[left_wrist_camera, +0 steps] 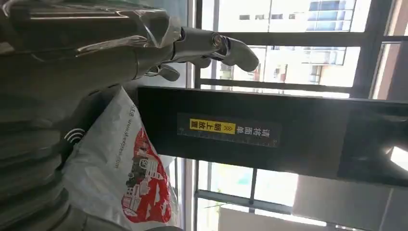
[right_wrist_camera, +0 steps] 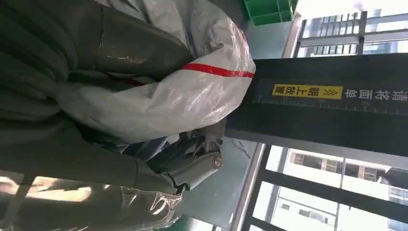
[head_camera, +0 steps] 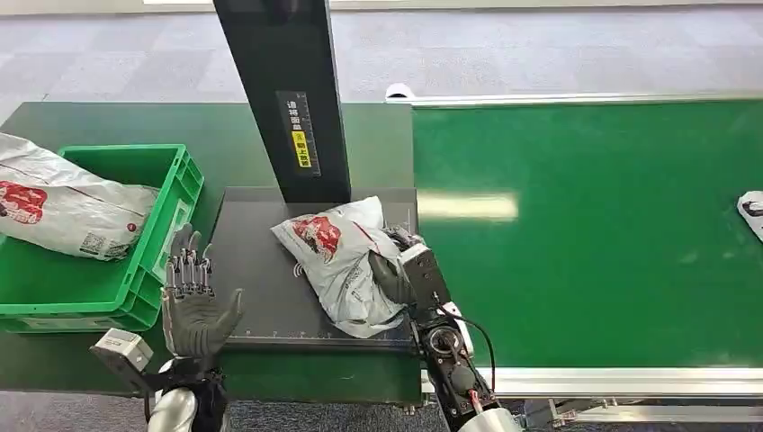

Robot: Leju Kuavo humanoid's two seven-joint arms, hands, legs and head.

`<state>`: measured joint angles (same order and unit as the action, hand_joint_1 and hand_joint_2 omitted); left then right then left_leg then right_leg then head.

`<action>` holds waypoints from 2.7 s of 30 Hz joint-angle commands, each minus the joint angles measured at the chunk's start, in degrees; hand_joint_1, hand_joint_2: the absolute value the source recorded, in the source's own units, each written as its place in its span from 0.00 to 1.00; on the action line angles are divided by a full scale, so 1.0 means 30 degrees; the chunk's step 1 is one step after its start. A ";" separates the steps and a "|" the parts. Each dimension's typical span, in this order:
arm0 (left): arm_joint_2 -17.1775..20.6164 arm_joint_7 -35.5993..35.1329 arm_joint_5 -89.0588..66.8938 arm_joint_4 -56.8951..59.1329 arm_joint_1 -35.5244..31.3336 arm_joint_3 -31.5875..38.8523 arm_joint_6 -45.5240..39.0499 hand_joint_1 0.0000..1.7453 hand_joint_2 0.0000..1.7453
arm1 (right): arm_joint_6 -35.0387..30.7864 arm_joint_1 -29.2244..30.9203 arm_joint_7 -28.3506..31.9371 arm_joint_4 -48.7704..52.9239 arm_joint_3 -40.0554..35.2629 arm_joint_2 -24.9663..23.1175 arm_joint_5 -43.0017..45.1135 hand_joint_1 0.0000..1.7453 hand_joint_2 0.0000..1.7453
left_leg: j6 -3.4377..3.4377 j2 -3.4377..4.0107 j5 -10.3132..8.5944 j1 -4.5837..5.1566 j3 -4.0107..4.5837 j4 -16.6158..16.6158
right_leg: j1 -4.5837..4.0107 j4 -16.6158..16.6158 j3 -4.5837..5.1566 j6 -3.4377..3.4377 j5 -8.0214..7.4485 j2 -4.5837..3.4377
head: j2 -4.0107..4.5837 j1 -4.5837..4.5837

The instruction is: Moved the parcel from conveyor to table for the left to box.

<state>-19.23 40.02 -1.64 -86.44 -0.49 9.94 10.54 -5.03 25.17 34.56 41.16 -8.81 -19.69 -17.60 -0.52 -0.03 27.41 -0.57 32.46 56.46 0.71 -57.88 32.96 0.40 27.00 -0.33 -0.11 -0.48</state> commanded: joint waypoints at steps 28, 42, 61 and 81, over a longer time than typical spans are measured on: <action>0.0712 -0.0007 0.0038 0.0536 0.1482 0.0119 -0.0649 0.00 1.00 | -0.1175 -0.4095 -0.0097 0.8086 -0.0839 0.1036 -0.0339 0.00 1.00 | 0.0009 -0.0073 -0.0001 -0.0007 -0.0034 -0.0041 | -0.0011 0.0054 -0.0069 -0.0007 0.0023 0.0088 | 0.0000 0.0000; 0.0783 -0.0007 -0.0873 0.1641 0.0843 -0.1806 -0.0431 0.00 1.00 | -0.3217 -0.4782 0.1228 0.8860 0.1090 0.0859 0.0782 0.00 1.00 | 0.0003 -0.0030 0.0003 0.0009 -0.0016 -0.0017 | 0.0009 0.0021 -0.0018 -0.0002 0.0008 0.0038 | -0.0007 0.0007; 0.1208 -0.0180 -0.9095 1.8518 -0.7228 -0.5962 -0.4552 0.00 1.00 | -0.3278 -0.4954 0.1815 1.0918 0.3613 0.0685 0.3309 0.00 1.00 | 0.0014 -0.0136 -0.0022 0.0003 -0.0049 -0.0016 | 0.0007 0.0053 -0.0080 0.0001 -0.0013 0.0107 | -0.0007 -0.0007; 0.1218 -0.0159 -0.9119 1.8549 -0.7213 -0.5953 -0.4563 0.00 1.00 | -0.3267 -0.4974 0.1815 1.0904 0.3563 0.0626 0.3313 0.00 1.00 | 0.0017 -0.0063 -0.0028 0.0005 -0.0145 -0.0028 | 0.0008 0.0060 -0.0184 -0.0001 -0.0038 0.0058 | -0.0007 0.0000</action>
<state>-17.18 40.26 -28.79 -36.02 -22.20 -6.56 -3.37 -14.62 9.69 39.85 74.55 0.98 -18.47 -7.89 -0.48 -0.31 27.40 -0.54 32.03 56.50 0.75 -57.85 32.40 0.43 26.99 -0.09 -0.13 -0.48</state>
